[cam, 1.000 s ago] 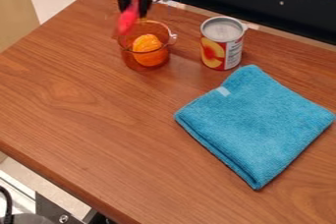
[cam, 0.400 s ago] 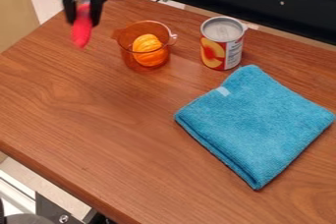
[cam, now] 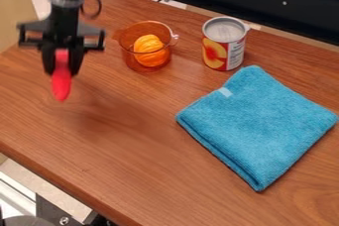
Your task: Red spoon placed at the bottom left part of the table
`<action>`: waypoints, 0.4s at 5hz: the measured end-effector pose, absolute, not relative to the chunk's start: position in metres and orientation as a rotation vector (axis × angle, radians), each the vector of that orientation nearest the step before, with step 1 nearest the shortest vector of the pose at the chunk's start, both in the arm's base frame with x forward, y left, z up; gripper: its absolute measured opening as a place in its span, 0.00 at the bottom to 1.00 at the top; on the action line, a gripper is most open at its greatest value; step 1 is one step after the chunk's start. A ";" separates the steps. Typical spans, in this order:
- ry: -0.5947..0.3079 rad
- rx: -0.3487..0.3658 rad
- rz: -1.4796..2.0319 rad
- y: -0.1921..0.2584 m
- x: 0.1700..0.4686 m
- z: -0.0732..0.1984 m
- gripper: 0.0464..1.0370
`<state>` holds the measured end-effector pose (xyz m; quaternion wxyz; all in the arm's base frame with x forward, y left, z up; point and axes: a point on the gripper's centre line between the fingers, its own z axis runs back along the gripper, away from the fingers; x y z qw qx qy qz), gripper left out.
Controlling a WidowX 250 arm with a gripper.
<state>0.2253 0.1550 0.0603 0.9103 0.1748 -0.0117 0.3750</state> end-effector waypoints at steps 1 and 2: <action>-0.032 0.387 0.738 0.150 0.209 0.039 0.30; -0.039 0.362 0.765 0.148 0.204 0.031 0.30</action>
